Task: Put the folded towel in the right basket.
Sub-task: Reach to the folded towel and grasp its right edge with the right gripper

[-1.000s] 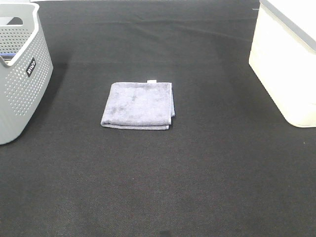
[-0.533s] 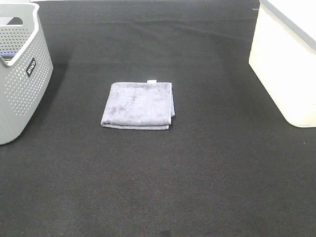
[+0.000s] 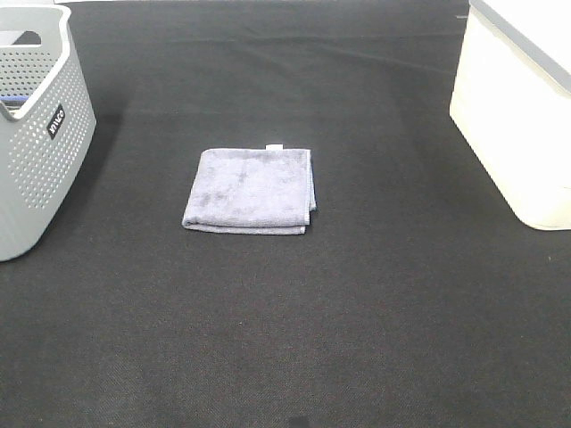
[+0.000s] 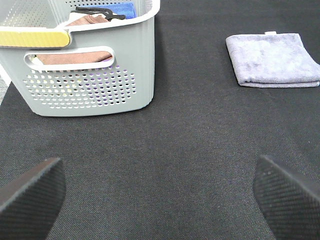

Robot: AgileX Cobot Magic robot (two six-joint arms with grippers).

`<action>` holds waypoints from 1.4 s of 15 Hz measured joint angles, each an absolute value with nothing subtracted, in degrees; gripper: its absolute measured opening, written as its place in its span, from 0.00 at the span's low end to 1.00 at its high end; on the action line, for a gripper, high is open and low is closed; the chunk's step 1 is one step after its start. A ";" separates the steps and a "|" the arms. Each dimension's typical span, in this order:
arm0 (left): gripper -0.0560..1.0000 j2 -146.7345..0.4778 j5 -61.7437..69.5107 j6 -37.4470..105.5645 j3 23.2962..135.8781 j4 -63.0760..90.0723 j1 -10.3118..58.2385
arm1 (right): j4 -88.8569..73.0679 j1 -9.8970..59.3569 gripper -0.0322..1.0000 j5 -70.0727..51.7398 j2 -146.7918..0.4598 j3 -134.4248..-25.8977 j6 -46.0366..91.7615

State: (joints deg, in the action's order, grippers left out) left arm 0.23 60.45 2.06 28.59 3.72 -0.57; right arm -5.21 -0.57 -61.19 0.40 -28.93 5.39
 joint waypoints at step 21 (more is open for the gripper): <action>0.97 0.23 60.45 2.06 28.59 3.72 -0.57 | -5.21 -0.57 0.79 -43.60 -15.81 -33.80 5.39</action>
State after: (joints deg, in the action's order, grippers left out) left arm 0.23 60.45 2.06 28.59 3.72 -0.57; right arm -5.21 -0.57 -43.60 -15.81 -33.80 5.39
